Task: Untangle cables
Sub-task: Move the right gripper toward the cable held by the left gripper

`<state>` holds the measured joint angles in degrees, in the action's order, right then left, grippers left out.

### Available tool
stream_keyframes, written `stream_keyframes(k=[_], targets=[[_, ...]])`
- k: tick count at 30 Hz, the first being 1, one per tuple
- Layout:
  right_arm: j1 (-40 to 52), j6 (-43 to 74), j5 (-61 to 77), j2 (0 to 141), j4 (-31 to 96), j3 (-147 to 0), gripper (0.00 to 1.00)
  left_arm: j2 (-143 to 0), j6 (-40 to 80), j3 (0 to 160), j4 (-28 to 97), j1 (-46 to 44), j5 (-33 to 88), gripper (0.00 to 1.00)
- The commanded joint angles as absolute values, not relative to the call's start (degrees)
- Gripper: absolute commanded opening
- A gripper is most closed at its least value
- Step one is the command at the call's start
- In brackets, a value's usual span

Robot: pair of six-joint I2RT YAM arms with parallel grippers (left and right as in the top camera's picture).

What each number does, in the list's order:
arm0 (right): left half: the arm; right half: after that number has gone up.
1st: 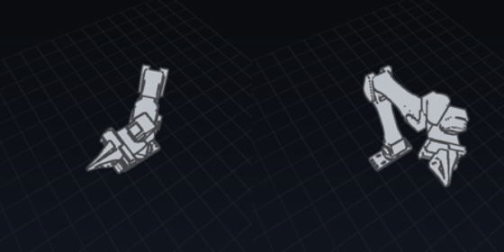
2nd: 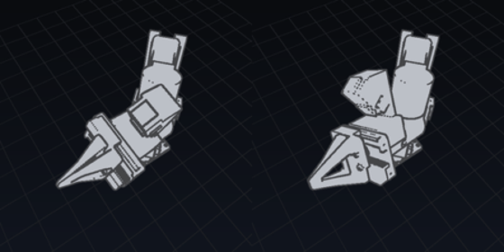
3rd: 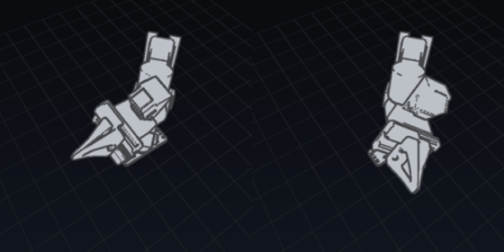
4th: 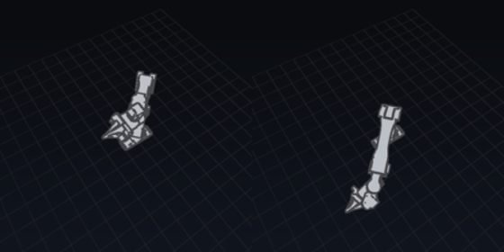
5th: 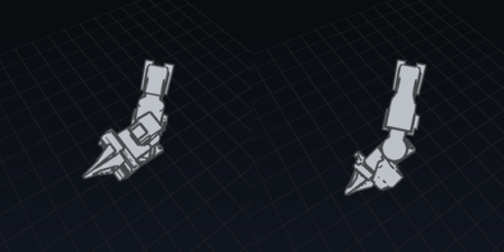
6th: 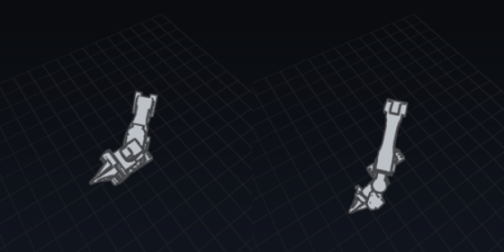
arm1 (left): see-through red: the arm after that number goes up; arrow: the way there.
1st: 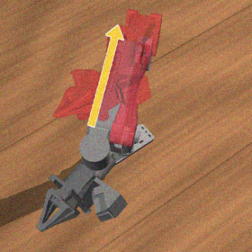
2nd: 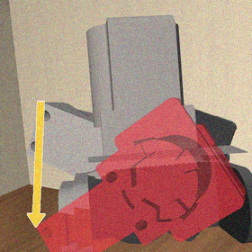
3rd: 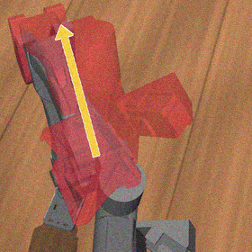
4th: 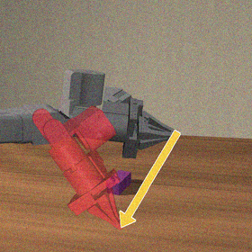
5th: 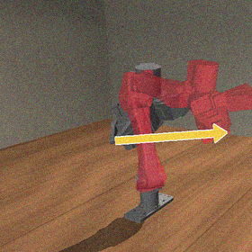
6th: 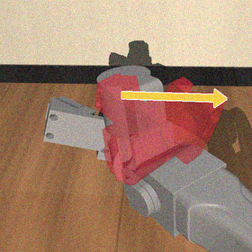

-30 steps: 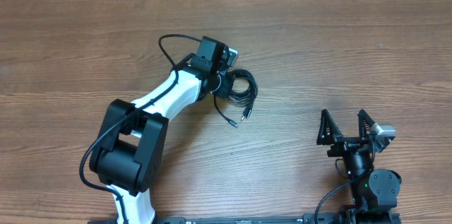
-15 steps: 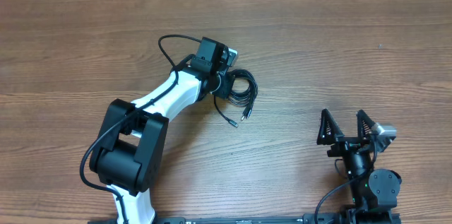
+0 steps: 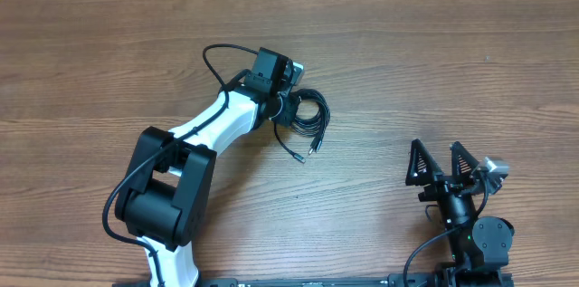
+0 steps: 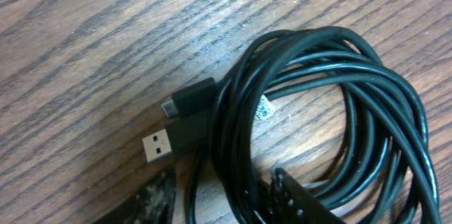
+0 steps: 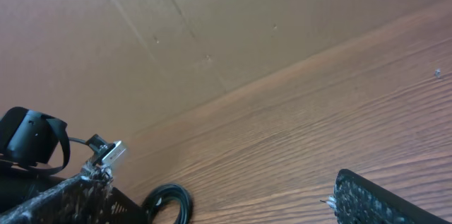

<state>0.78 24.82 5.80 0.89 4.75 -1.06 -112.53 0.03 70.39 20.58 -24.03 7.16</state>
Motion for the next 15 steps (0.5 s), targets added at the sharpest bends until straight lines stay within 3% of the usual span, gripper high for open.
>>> stream_keyframes(k=[1,8,12,15], targets=[[0.6,25.3,6.6,1.8,4.4,-0.5,1.0,-113.2,0.2,69.5,20.6,-24.5,5.9,0.45],[0.6,25.3,7.2,5.5,4.3,-0.5,1.0,-116.0,0.6,69.5,20.8,-24.7,6.0,0.43],[0.6,25.3,7.2,6.3,4.3,-0.5,1.0,-116.1,0.6,69.9,20.5,-24.8,6.0,0.27],[0.6,25.3,7.2,6.3,4.4,-0.5,1.0,-115.4,0.6,72.1,21.2,-24.8,6.0,0.1]])
